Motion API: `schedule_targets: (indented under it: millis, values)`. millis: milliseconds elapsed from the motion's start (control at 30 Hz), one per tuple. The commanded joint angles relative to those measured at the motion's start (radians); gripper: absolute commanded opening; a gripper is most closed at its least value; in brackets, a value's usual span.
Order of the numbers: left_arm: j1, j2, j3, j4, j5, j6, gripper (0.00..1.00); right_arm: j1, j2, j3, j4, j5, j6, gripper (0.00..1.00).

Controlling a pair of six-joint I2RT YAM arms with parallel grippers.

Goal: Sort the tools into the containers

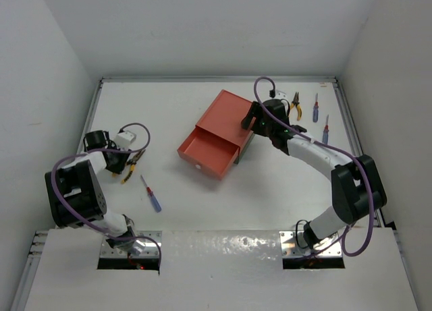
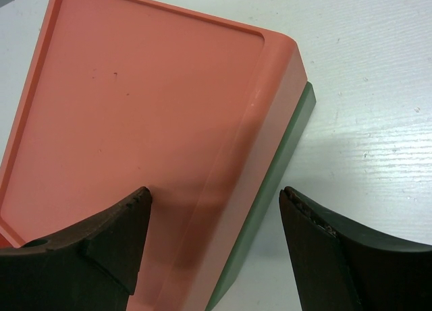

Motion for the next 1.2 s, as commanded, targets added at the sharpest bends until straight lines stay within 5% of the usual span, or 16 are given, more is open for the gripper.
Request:
schedule_targets:
  millis: [0, 200, 700, 1167]
  values:
    - [-0.002, 0.053, -0.024, -0.067, 0.067, 0.074, 0.31, -0.012, -0.003, -0.024, -0.076, 0.031, -0.037, 0.75]
    - [-0.001, 0.121, -0.017, -0.134, 0.105, 0.121, 0.0, -0.024, -0.017, -0.044, -0.074, 0.036, -0.04, 0.75]
    - [-0.001, -0.088, 0.131, -0.162, 0.219, -0.233, 0.0, -0.055, -0.044, -0.093, -0.045, 0.03, -0.025, 0.75]
    - [-0.002, -0.141, 0.22, -0.204, 0.259, -0.254, 0.0, -0.055, -0.038, -0.053, -0.024, -0.016, -0.048, 0.74]
